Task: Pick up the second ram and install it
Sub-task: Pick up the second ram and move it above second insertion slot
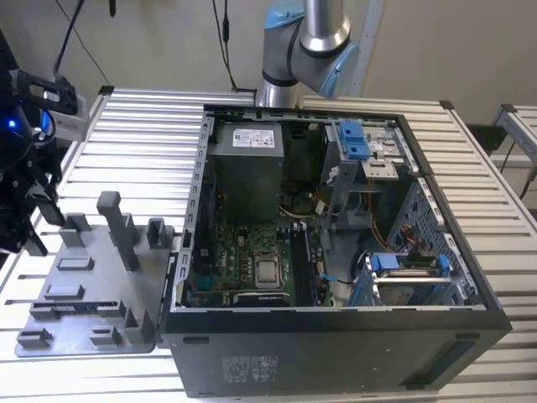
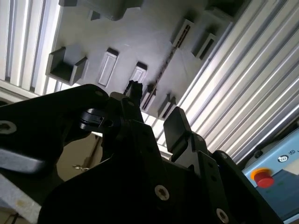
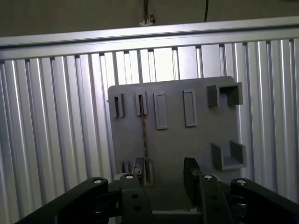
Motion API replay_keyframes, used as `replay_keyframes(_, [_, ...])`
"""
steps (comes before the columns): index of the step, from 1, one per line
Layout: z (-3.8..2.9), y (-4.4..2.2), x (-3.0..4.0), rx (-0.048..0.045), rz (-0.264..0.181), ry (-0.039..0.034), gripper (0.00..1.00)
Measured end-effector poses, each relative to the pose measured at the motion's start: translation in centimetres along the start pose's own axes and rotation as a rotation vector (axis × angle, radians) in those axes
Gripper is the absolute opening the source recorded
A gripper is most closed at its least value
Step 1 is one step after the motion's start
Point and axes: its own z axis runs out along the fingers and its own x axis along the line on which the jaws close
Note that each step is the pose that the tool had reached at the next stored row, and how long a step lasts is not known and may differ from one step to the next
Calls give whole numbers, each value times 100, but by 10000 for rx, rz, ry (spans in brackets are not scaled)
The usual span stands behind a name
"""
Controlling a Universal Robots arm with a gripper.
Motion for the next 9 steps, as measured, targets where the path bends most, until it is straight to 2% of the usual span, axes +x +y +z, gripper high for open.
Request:
replay_keyframes(6, [64, -2, 3, 4, -10, 0, 48])
replay_keyframes(9, [101, 6, 5, 52, -29, -20, 48])
